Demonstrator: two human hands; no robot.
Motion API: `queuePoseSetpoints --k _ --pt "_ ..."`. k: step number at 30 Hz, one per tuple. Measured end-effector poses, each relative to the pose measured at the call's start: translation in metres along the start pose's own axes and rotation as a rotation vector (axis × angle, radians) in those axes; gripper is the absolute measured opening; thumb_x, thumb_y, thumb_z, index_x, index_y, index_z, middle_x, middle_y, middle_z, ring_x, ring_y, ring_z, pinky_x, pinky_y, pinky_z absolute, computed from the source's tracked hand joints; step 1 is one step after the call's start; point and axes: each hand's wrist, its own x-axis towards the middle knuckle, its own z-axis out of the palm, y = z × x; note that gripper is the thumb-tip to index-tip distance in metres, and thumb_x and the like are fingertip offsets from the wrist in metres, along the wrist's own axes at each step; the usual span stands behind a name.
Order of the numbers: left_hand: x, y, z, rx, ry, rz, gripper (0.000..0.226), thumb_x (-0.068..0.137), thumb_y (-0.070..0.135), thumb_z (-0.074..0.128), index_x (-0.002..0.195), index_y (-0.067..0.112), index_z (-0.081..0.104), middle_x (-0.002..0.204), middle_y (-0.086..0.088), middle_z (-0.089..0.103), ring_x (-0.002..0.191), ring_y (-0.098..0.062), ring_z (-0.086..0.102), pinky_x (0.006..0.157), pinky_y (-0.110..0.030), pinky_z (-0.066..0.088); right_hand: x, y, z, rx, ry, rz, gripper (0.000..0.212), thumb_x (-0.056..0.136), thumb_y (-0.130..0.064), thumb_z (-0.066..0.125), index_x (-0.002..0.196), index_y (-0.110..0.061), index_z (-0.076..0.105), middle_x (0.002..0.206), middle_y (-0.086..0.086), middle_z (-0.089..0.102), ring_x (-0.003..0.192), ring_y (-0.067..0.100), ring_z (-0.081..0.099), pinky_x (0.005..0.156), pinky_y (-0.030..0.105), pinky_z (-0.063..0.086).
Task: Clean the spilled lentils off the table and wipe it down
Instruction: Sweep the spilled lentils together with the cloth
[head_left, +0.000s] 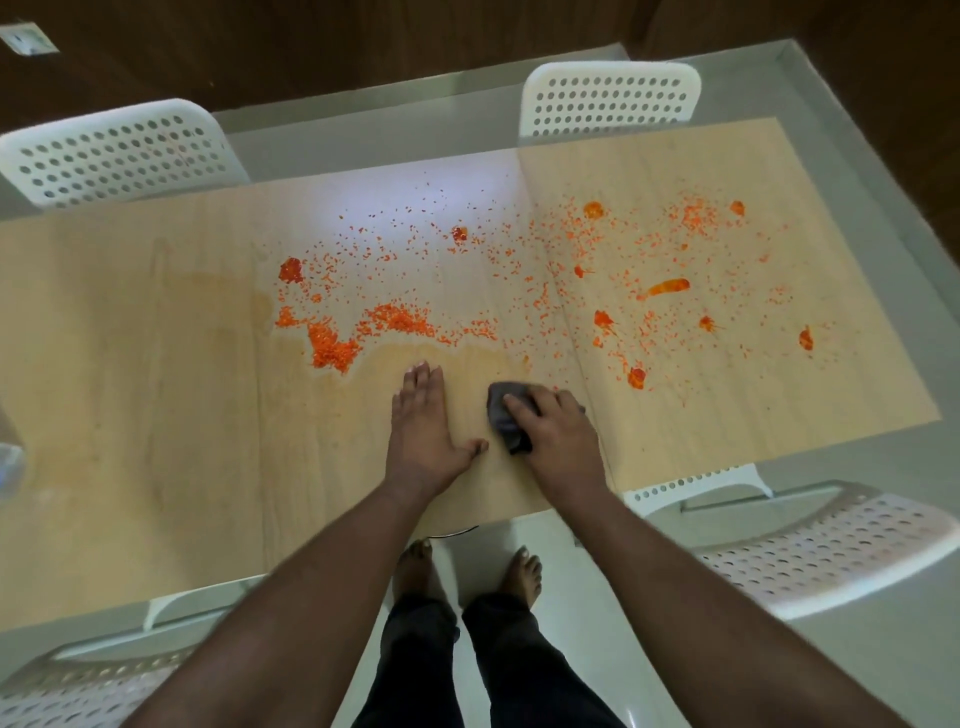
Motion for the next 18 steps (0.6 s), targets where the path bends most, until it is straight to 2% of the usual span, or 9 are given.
queuePoseSetpoints --k 4,8,14,18 --pt "0.002 0.006 0.004 0.018 0.013 -0.042 0.126 0.081 0.055 0.083 0.167 0.013 0.002 0.177 -0.007 -0.001 0.163 -0.025 -0.006 0.132 -0.044 0.001 0.071 0.024 -0.02 0.026 -0.012 0.063 0.044 0.092 -0.021 0.07 0.136 -0.022 0.067 0.136 0.009 0.059 0.117 0.035 0.052 0.086 0.046 0.053" --pt "0.002 0.008 0.002 0.02 0.0 -0.066 0.129 0.079 0.054 0.086 0.167 0.013 0.001 0.177 -0.006 0.0 0.163 -0.024 -0.005 0.132 -0.043 0.002 0.112 0.033 -0.035 0.063 0.022 0.109 0.041 0.103 -0.023 0.058 0.143 -0.025 0.063 0.136 0.007 0.058 0.124 0.032 0.047 0.091 0.044 0.05" --pt "0.005 0.014 0.0 0.033 -0.002 -0.103 0.135 0.075 0.055 0.089 0.168 0.012 0.0 0.177 -0.006 0.0 0.163 -0.024 -0.004 0.132 -0.043 0.004 0.05 0.017 -0.033 0.105 0.054 0.003 0.052 0.089 -0.019 0.073 0.14 -0.021 0.064 0.137 0.007 0.059 0.116 0.033 0.052 0.079 0.04 0.052" --pt "0.008 0.017 0.0 0.051 -0.001 -0.106 0.139 0.071 0.055 0.091 0.167 0.012 0.001 0.177 -0.007 0.0 0.163 -0.025 -0.003 0.132 -0.045 0.007 -0.007 0.013 -0.013 0.073 -0.001 -0.082 0.055 0.079 -0.017 0.082 0.133 -0.019 0.07 0.134 0.009 0.062 0.113 0.035 0.058 0.082 0.045 0.057"
